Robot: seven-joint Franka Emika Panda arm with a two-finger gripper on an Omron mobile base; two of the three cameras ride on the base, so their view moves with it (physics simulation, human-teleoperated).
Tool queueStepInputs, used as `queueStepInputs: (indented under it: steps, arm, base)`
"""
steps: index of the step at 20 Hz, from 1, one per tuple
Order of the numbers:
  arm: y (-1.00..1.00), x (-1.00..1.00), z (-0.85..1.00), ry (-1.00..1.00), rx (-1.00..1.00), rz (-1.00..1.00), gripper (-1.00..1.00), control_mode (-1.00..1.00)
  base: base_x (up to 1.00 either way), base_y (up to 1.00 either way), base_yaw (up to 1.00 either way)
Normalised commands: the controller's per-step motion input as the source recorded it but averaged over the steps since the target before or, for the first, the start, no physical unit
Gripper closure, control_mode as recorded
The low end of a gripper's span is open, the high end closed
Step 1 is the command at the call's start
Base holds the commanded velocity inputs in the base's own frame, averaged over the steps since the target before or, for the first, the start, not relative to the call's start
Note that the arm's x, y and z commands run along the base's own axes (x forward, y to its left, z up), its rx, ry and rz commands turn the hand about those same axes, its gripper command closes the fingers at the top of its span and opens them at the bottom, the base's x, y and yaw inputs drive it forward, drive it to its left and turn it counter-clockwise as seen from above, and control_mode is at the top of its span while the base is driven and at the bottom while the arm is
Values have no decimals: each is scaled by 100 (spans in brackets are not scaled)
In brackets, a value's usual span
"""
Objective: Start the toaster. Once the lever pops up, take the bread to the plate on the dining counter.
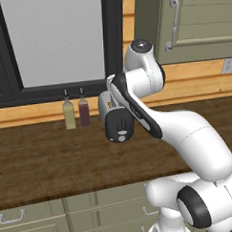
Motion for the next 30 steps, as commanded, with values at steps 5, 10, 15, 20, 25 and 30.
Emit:
queueStepInputs:
  steps: [5,10,15,20,25,30]
  arm:
    - [0,0,0,0,0,0,-100,-100]
    - [0,0,0,0,0,0,-100,-100]
    - [0,0,0,0,0,0,-100,-100]
    - [0,0,0,0,0,0,-100,-100]
    - [0,0,0,0,0,0,-100,-100]
    - [0,0,0,0,0,0,-100,-100]
  base:
    - [0,0,0]
    - [0,0,0]
    - [0,0,0]
    - [0,0,0]
    - [0,0,0]
    - [0,0,0]
